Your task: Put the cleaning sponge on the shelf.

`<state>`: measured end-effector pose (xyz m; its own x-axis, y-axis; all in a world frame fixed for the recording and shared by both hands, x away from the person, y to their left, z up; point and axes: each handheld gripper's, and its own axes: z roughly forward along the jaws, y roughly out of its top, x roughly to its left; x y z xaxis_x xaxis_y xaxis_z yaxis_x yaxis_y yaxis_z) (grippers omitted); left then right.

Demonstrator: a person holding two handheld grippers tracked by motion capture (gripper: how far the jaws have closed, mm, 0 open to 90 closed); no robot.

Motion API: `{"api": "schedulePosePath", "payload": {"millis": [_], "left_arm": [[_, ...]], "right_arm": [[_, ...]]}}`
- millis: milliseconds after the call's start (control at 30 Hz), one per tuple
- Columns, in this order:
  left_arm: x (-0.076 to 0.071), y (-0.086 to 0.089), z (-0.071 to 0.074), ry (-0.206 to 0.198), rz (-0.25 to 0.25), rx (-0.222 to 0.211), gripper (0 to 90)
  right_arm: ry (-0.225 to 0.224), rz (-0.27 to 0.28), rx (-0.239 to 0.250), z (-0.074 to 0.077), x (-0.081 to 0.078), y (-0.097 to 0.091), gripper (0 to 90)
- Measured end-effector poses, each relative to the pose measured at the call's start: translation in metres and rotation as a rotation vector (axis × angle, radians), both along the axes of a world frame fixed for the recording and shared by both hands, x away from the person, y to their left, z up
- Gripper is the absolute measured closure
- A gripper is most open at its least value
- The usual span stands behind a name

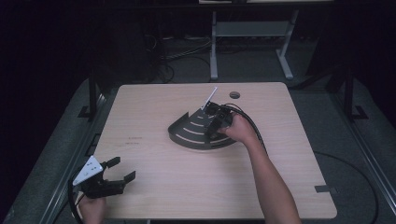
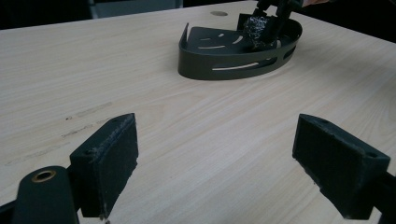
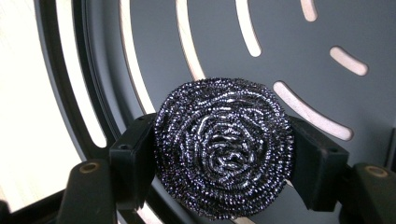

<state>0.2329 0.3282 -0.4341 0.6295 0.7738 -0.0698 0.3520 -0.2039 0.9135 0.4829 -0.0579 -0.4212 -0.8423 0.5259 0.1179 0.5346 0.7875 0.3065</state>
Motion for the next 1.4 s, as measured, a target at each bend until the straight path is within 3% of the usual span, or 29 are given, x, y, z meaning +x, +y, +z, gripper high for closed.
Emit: {"api": "schedulePosePath", "payload": {"millis": [933,1200,1400], "left_arm": [[0.000,0.001,0.000,-0.001,0.002,0.004,13.7],[-0.001,0.001,0.000,-0.001,0.002,0.001,13.7],[-0.001,0.001,0.000,-0.001,0.003,0.002,13.7]], "right_arm": [[0.019,-0.045,-0.004,-0.016,0.005,-0.005,30.4],[0.023,-0.047,-0.033,-0.019,0.005,-0.004,24.9],[0.021,-0.049,-0.017,-0.016,0.003,-0.006,22.7]]}}
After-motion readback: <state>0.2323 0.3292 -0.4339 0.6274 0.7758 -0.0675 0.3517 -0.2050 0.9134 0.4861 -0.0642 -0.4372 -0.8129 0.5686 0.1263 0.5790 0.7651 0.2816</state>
